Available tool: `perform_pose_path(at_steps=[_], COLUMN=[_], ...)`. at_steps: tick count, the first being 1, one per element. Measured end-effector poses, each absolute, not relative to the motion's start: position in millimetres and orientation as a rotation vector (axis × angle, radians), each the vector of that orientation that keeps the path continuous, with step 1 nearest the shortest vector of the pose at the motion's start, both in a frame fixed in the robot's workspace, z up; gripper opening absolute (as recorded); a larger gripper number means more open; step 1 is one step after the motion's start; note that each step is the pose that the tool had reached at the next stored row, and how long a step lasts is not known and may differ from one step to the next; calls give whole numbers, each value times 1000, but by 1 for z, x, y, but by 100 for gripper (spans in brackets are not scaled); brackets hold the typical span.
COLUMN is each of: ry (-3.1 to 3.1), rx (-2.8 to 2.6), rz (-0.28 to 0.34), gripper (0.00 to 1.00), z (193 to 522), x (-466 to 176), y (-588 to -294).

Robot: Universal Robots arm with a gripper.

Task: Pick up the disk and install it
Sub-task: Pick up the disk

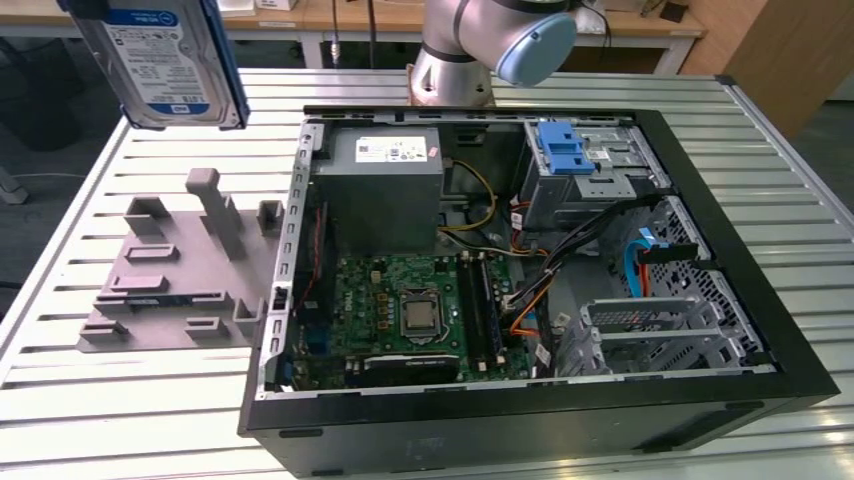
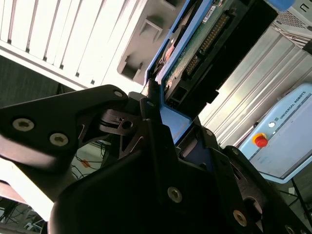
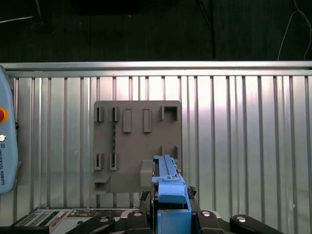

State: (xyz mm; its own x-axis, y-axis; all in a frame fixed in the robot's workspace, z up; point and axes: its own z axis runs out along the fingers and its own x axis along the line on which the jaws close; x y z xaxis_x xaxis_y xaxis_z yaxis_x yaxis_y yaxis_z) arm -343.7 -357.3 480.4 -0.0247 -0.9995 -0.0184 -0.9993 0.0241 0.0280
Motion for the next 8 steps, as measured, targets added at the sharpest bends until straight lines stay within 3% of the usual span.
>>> perform_pose_path(at_steps=[8], ry=[-2243], rx=[2189], rz=[-52], gripper=[36], z=[480], x=[-342], y=[-358])
